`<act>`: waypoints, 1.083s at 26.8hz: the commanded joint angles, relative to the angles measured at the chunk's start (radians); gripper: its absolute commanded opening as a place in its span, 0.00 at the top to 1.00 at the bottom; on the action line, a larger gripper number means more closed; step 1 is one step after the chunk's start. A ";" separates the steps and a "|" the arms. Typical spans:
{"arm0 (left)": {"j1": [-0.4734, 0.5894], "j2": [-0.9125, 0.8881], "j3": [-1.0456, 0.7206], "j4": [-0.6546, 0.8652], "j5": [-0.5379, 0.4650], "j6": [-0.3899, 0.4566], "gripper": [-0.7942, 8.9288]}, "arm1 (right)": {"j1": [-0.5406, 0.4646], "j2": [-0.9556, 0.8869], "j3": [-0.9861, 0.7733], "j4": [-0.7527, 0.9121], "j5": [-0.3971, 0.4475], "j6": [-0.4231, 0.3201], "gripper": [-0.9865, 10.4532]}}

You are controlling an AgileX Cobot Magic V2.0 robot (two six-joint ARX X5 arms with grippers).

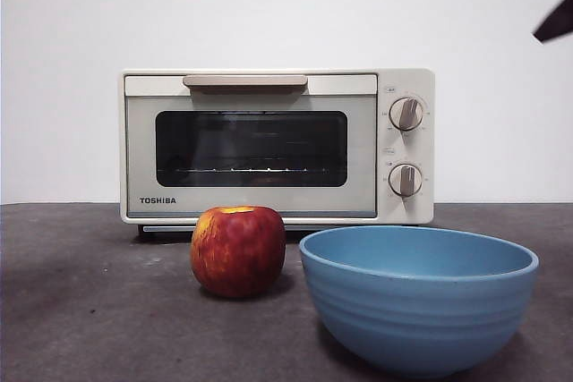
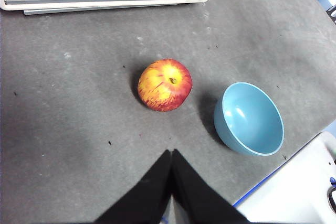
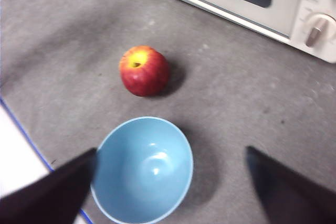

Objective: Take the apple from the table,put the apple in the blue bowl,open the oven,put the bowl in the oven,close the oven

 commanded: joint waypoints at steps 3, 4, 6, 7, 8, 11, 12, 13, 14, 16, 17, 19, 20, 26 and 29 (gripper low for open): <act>-0.003 0.005 0.021 0.015 0.004 0.019 0.91 | 0.013 0.052 0.016 0.040 0.003 0.042 0.44; -0.003 0.005 0.021 0.017 0.004 0.019 0.91 | 0.021 0.063 0.016 0.053 0.002 0.050 0.44; -0.003 0.005 0.021 0.017 0.004 0.019 0.91 | 0.042 0.087 0.020 0.075 0.003 0.053 0.44; -0.003 0.005 0.021 0.017 0.004 0.019 0.91 | 0.062 0.106 0.023 0.096 0.003 0.066 0.44; -0.003 0.005 0.021 0.017 0.004 0.019 0.91 | 0.087 0.134 0.029 0.121 0.003 0.081 0.44; -0.003 0.005 0.021 0.017 0.004 0.019 0.91 | 0.184 0.257 0.084 0.171 0.053 0.102 0.44; -0.003 0.005 0.021 0.017 0.004 0.019 0.91 | 0.213 0.302 0.111 0.174 0.065 0.102 0.44; -0.003 0.005 0.021 0.017 0.004 0.019 0.91 | 0.243 0.355 0.145 0.173 0.078 0.102 0.44; -0.003 0.005 0.021 0.017 0.004 0.019 0.91 | 0.270 0.409 0.181 0.173 0.092 0.101 0.44; -0.003 0.005 0.021 0.017 0.005 0.019 0.91 | 0.314 0.512 0.253 0.173 0.117 0.100 0.44; -0.003 0.005 0.021 0.016 0.004 0.019 0.91 | 0.334 0.570 0.292 0.173 0.126 0.100 0.44; -0.003 0.005 0.021 0.016 0.004 0.019 0.91 | 0.367 0.673 0.361 0.172 0.153 0.100 0.44; -0.003 0.005 0.021 0.016 0.004 0.019 0.91 | 0.380 0.714 0.387 0.173 0.164 0.099 0.44; -0.003 0.005 0.021 0.016 0.004 0.019 0.91 | 0.424 0.917 0.488 0.186 0.220 0.099 0.44; -0.003 0.005 0.021 0.016 0.004 0.019 0.91 | 0.430 0.978 0.498 0.209 0.255 0.100 0.44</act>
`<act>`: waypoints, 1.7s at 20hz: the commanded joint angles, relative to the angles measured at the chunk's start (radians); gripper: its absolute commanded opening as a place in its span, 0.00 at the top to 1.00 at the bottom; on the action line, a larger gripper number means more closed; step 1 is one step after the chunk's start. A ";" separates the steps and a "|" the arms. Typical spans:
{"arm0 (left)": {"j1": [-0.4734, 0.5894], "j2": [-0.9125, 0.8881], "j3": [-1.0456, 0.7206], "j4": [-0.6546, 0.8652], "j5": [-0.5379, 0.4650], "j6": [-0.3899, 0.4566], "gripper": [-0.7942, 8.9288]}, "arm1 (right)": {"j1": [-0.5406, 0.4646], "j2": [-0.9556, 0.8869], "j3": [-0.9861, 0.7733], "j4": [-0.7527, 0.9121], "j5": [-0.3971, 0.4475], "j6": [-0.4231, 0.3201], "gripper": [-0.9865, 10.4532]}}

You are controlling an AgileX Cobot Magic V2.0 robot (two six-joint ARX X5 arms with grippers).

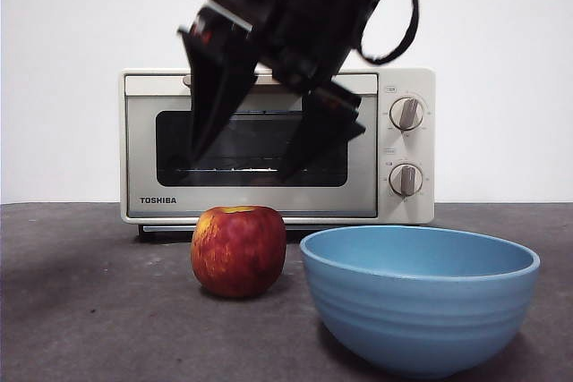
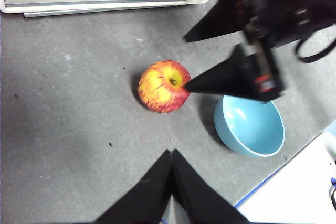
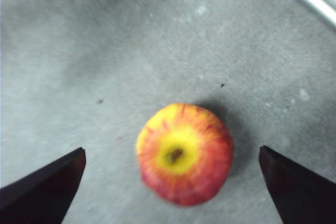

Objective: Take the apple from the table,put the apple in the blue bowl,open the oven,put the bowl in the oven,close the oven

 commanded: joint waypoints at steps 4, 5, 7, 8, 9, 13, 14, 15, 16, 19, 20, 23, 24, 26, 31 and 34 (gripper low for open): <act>-0.003 0.005 0.021 0.011 0.004 0.016 0.91 | 0.015 0.099 0.024 0.043 0.048 0.013 0.44; -0.003 0.005 0.021 0.011 0.004 0.016 0.91 | 0.019 0.111 0.024 0.053 0.054 0.014 0.44; -0.003 0.005 0.021 0.011 0.004 0.016 0.91 | 0.023 0.137 0.024 0.062 0.060 0.019 0.44; -0.003 0.005 0.021 0.011 0.005 0.016 0.91 | 0.023 0.148 0.024 0.061 0.062 0.021 0.44; -0.003 0.005 0.021 0.011 0.005 0.016 0.91 | 0.023 0.159 0.024 0.061 0.061 0.023 0.44; -0.005 0.005 0.021 0.010 0.005 0.016 0.91 | 0.029 0.200 0.024 0.068 0.060 0.033 0.45; -0.005 0.005 0.021 0.011 0.005 0.016 0.91 | 0.033 0.206 0.024 0.067 0.061 0.034 0.45; -0.005 0.005 0.021 0.011 0.005 0.016 0.91 | 0.032 0.206 0.024 0.064 0.061 0.040 0.47; -0.005 0.005 0.021 0.011 0.004 0.016 0.91 | 0.034 0.206 0.024 0.064 0.061 0.044 0.50; -0.005 0.005 0.021 0.011 0.005 0.016 0.91 | 0.040 0.206 0.024 0.062 0.061 0.073 0.61; -0.005 0.005 0.021 0.011 0.005 0.017 0.91 | 0.039 0.206 0.024 0.056 0.060 0.082 0.64; -0.005 0.005 0.021 0.011 0.004 0.017 0.91 | 0.041 0.204 0.024 0.053 0.059 0.083 0.66; -0.005 0.005 0.021 0.011 0.005 0.018 0.91 | 0.042 0.197 0.031 0.048 0.060 0.082 0.66; -0.005 0.005 0.021 0.011 0.005 0.020 0.91 | 0.041 0.172 0.058 0.022 0.062 0.081 0.66; -0.005 0.005 0.021 0.012 0.004 0.023 0.91 | 0.041 0.034 0.119 -0.117 0.061 0.062 0.66; -0.005 0.005 0.021 0.012 0.004 0.024 0.91 | 0.041 -0.069 0.119 -0.236 0.062 0.058 0.66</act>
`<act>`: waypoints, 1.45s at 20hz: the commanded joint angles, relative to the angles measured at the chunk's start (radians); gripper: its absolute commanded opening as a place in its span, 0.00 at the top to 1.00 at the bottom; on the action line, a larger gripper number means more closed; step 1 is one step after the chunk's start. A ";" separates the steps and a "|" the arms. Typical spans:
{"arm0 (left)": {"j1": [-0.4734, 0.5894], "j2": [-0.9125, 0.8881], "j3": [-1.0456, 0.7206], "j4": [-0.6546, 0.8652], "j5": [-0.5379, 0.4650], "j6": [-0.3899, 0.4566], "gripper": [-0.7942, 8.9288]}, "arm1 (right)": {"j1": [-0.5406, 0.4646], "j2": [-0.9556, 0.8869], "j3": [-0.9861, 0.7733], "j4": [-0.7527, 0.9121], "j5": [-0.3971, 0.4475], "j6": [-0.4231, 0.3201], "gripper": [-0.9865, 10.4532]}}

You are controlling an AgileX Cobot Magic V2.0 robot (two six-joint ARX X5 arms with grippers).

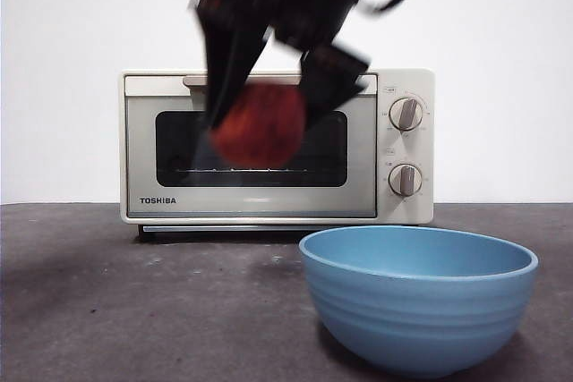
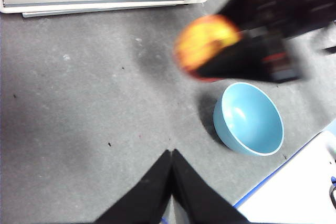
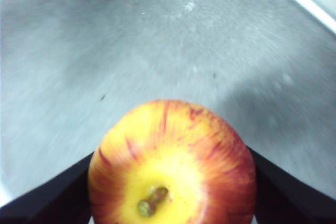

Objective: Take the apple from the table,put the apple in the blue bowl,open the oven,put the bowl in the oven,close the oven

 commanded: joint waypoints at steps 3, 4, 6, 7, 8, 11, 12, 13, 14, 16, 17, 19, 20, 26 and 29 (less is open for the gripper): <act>-0.003 0.005 0.020 0.012 0.005 0.020 0.91 | 0.012 -0.117 0.000 -0.108 0.028 -0.013 0.66; -0.003 0.005 0.020 0.012 0.004 0.020 0.91 | 0.012 -0.153 -0.023 -0.108 0.036 -0.013 0.66; -0.003 0.005 0.020 0.012 0.004 0.020 0.91 | 0.012 -0.209 -0.080 -0.106 0.048 -0.013 0.66; -0.003 0.005 0.020 0.012 0.004 0.020 0.91 | 0.012 -0.235 -0.119 -0.099 0.053 -0.013 0.66; -0.003 0.005 0.020 0.012 0.005 0.020 0.91 | 0.012 -0.258 -0.162 -0.087 0.052 -0.013 0.65; -0.003 0.005 0.020 0.012 0.004 0.020 0.91 | 0.014 -0.307 -0.312 0.003 0.049 0.009 0.66; -0.003 0.005 0.020 0.011 0.005 0.020 0.91 | 0.016 -0.309 -0.356 0.039 0.049 0.020 0.65; -0.003 0.005 0.020 0.011 0.005 0.020 0.91 | 0.017 -0.309 -0.395 0.069 0.049 0.030 0.65; -0.003 0.005 0.020 0.011 0.004 0.020 0.91 | 0.017 -0.309 -0.432 0.096 0.045 0.036 0.65; -0.003 0.005 0.020 0.011 0.005 0.020 0.91 | 0.023 -0.309 -0.499 0.160 0.045 0.049 0.65; -0.003 0.005 0.020 0.011 0.004 0.020 0.91 | 0.029 -0.309 -0.526 0.189 0.050 0.055 0.65; -0.003 0.006 0.020 0.011 0.004 0.020 0.91 | 0.036 -0.309 -0.568 0.229 0.050 0.075 0.65; -0.003 0.006 0.020 0.012 0.005 0.020 0.91 | 0.037 -0.309 -0.581 0.236 0.049 0.077 0.65; -0.003 0.007 0.020 0.011 0.004 0.020 0.91 | 0.064 -0.305 -0.629 0.267 0.054 0.095 0.60; -0.003 0.007 0.020 0.011 0.004 0.020 0.91 | 0.071 -0.305 -0.629 0.266 0.053 0.096 0.57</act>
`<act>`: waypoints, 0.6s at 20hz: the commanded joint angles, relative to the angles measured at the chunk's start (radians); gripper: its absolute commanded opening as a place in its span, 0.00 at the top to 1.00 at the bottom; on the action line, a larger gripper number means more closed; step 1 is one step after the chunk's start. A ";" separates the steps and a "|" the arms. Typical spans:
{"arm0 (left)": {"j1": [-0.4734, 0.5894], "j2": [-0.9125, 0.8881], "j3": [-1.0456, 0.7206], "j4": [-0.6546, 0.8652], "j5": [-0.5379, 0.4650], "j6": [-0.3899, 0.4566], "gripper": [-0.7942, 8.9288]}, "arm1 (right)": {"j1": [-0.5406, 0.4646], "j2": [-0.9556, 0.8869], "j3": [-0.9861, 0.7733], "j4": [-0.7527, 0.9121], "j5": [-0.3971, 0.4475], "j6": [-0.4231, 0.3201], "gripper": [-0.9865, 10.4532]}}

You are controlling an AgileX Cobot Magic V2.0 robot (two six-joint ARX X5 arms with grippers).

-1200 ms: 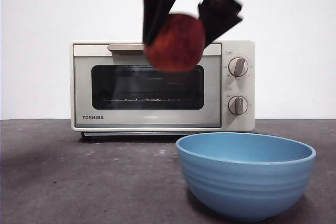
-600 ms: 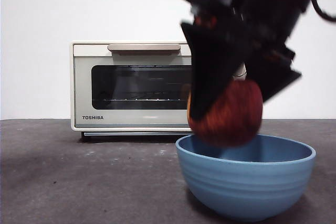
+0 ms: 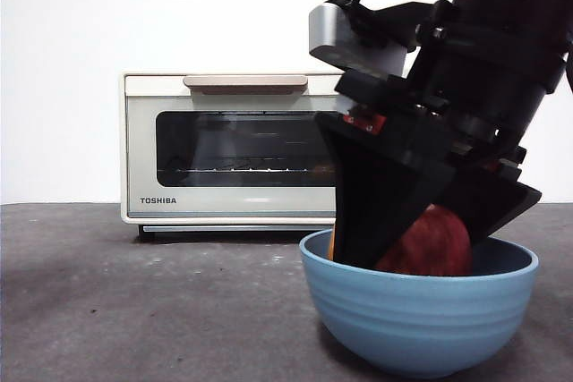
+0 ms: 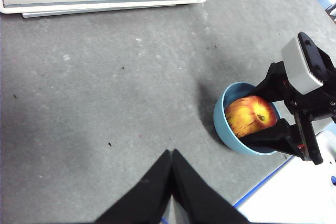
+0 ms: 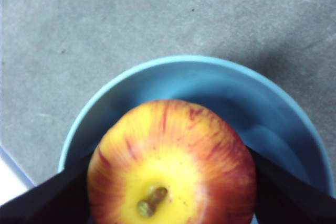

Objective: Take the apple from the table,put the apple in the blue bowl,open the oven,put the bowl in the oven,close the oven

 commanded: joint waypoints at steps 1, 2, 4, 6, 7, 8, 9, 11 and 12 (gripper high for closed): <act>-0.003 0.007 0.020 0.011 0.005 0.018 0.91 | 0.013 0.009 0.008 0.006 0.001 0.011 0.56; -0.003 0.007 0.020 0.011 0.005 0.019 0.91 | 0.013 0.009 0.008 0.001 0.001 0.011 0.54; -0.003 0.007 0.020 0.011 0.004 0.018 0.91 | 0.013 0.009 0.008 -0.011 0.000 0.011 0.53; -0.003 0.007 0.020 0.012 0.005 0.018 0.91 | 0.013 0.009 0.008 -0.019 0.001 0.010 0.53; -0.003 0.007 0.020 0.011 0.004 0.018 0.91 | 0.013 0.009 0.008 -0.019 0.001 0.010 0.53; -0.003 0.007 0.020 0.012 0.005 0.018 0.91 | 0.013 0.009 0.009 -0.017 0.002 0.009 0.53; -0.003 0.007 0.020 0.013 0.004 0.018 0.91 | 0.013 0.007 0.011 -0.014 0.005 0.006 0.53; -0.003 0.012 0.020 0.014 0.005 0.018 0.91 | 0.013 -0.003 0.031 -0.022 0.016 0.000 0.53; -0.003 0.017 0.020 0.015 0.004 0.018 0.91 | 0.012 -0.016 0.050 -0.036 0.031 -0.011 0.53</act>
